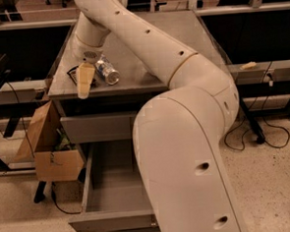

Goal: Place rxbar chocolate into middle drawer

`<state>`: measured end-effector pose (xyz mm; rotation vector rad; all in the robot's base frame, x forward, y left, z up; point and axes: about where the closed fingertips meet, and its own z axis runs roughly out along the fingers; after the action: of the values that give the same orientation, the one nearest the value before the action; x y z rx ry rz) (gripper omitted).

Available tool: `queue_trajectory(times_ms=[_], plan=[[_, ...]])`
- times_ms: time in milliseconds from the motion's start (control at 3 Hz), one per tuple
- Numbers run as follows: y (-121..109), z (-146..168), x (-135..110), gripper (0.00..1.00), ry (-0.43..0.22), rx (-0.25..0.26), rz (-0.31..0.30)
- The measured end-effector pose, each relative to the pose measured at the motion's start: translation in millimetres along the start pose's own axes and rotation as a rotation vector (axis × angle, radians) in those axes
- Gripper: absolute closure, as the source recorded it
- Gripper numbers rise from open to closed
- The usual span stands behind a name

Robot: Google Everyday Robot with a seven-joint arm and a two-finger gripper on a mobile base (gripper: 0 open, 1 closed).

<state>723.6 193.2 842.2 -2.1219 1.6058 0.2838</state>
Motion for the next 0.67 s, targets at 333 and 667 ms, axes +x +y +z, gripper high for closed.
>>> queue_trajectory(times_ms=[333,667], plan=[[-4.2,5.4,-1.3,0.0,0.024,-0.023,-0.004],[-3.7,10.5,-2.2,0.0,0.013,-0.026,-0.011]])
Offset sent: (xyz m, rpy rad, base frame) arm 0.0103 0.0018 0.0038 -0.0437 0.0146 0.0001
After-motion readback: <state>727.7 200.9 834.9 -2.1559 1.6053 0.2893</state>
